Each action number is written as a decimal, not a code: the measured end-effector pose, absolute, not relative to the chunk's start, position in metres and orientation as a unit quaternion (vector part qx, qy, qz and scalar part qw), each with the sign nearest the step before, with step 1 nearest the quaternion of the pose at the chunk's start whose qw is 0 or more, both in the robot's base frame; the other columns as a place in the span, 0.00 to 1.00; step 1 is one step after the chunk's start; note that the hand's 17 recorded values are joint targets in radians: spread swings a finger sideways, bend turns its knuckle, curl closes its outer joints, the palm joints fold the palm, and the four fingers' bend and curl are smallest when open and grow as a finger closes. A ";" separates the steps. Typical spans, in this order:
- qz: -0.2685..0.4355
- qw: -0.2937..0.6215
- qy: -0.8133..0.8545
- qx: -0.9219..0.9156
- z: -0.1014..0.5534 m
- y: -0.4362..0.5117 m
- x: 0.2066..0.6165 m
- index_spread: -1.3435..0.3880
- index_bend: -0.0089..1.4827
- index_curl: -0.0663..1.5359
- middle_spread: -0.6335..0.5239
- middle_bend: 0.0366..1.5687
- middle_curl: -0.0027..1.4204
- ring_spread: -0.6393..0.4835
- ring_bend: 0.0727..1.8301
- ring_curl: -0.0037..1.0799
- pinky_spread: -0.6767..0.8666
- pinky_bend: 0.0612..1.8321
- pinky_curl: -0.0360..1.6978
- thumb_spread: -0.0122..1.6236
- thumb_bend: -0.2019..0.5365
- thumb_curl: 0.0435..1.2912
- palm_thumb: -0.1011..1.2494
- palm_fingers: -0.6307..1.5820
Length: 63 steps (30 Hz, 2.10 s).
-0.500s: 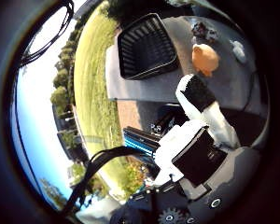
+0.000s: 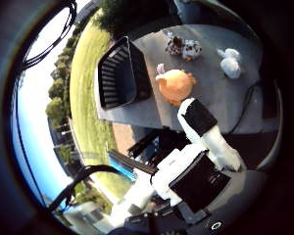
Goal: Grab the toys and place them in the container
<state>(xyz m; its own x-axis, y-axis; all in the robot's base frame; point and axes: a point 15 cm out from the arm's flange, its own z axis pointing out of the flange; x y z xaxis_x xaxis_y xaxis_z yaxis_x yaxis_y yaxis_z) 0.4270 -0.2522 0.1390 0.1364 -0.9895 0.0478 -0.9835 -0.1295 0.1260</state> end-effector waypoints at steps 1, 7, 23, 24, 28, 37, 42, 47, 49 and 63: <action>-0.019 0.075 -0.646 0.760 0.131 -0.263 0.433 0.67 0.11 0.23 0.57 0.09 0.22 0.80 0.12 0.32 0.70 0.16 0.18 0.73 0.24 0.27 0.56 0.35; 0.014 0.159 -0.583 0.797 0.098 -0.330 0.471 0.64 0.11 0.22 0.57 0.09 0.22 0.79 0.12 0.31 0.70 0.15 0.18 0.71 0.24 0.27 0.57 0.33; 0.034 0.283 -0.480 0.830 -0.015 -0.365 0.513 0.58 0.09 0.18 0.57 0.12 0.24 0.78 0.15 0.32 0.70 0.18 0.19 0.67 0.24 0.25 0.60 0.31; 0.038 0.290 -0.474 0.830 -0.020 -0.362 0.517 0.58 0.09 0.18 0.57 0.12 0.24 0.78 0.15 0.32 0.70 0.18 0.19 0.67 0.24 0.25 0.61 0.31; 0.058 0.322 -0.458 0.827 -0.035 -0.368 0.526 0.58 0.10 0.17 0.56 0.12 0.25 0.78 0.15 0.32 0.70 0.18 0.19 0.66 0.23 0.24 0.62 0.31; 0.082 0.364 -0.434 0.820 -0.056 -0.377 0.526 0.64 0.13 0.19 0.51 0.13 0.27 0.73 0.17 0.33 0.69 0.15 0.17 0.64 0.24 0.24 0.65 0.42; 0.092 0.346 -0.429 0.829 -0.062 -0.373 0.532 0.63 0.11 0.19 0.48 0.19 0.31 0.68 0.25 0.37 0.67 0.17 0.17 0.64 0.24 0.25 0.66 0.51; 0.079 0.325 -0.438 0.835 -0.076 -0.382 0.508 0.56 0.08 0.13 0.42 0.37 0.42 0.62 0.47 0.53 0.61 0.18 0.19 0.63 0.24 0.26 0.69 0.56; 0.083 0.305 -0.438 0.841 -0.079 -0.380 0.502 0.53 0.13 0.11 0.38 0.42 0.47 0.59 0.56 0.59 0.61 0.22 0.20 0.63 0.24 0.27 0.70 0.61; 0.103 0.208 -0.431 0.872 -0.040 -0.318 0.460 0.30 0.38 0.05 0.30 0.62 0.72 0.49 0.66 0.76 0.59 0.70 0.43 0.64 0.28 0.37 0.82 0.77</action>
